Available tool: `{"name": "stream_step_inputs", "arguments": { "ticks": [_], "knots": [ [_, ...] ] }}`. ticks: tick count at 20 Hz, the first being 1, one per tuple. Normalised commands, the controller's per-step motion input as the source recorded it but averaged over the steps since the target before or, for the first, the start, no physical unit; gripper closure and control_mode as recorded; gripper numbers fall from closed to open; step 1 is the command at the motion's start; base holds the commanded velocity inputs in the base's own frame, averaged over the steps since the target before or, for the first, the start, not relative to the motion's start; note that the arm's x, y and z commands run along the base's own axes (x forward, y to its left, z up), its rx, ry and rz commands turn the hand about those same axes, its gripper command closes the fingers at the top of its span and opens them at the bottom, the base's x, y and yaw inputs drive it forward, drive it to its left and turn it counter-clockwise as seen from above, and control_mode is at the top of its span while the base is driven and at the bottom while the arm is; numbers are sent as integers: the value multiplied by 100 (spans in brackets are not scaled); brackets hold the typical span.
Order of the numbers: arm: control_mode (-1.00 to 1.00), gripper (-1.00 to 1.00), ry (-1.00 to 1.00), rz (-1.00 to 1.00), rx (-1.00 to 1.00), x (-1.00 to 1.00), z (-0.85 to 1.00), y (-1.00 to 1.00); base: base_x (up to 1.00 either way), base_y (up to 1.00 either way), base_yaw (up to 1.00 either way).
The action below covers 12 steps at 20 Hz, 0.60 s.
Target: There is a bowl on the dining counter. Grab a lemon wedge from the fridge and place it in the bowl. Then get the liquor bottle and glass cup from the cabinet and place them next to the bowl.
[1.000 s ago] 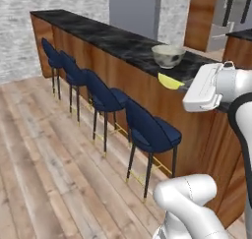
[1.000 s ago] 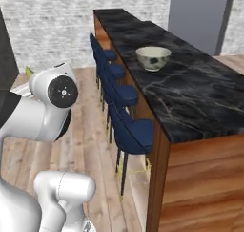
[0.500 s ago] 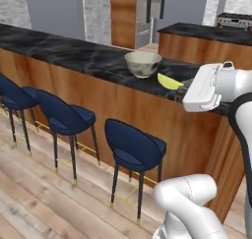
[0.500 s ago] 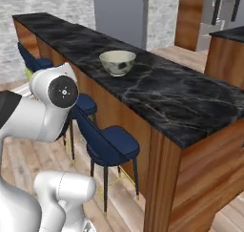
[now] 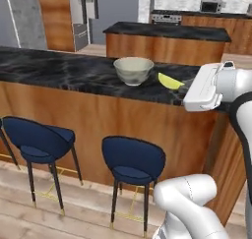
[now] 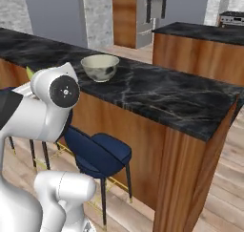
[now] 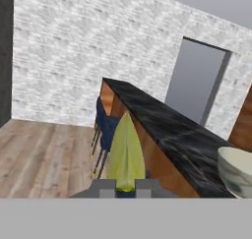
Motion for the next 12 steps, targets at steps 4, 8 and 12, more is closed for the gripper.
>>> {"name": "stream_step_inputs", "arguments": {
  "ticks": [4, 8, 12],
  "knots": [
    [100, 100, 0, 0, 0, 0, 0, 0, 11, 92, -50],
    [100, 100, 0, 0, 0, 0, 0, 0, 9, 86, -54],
    [100, 100, 0, 0, 0, 0, 0, 0, 24, 82, -57]
  ]
}}
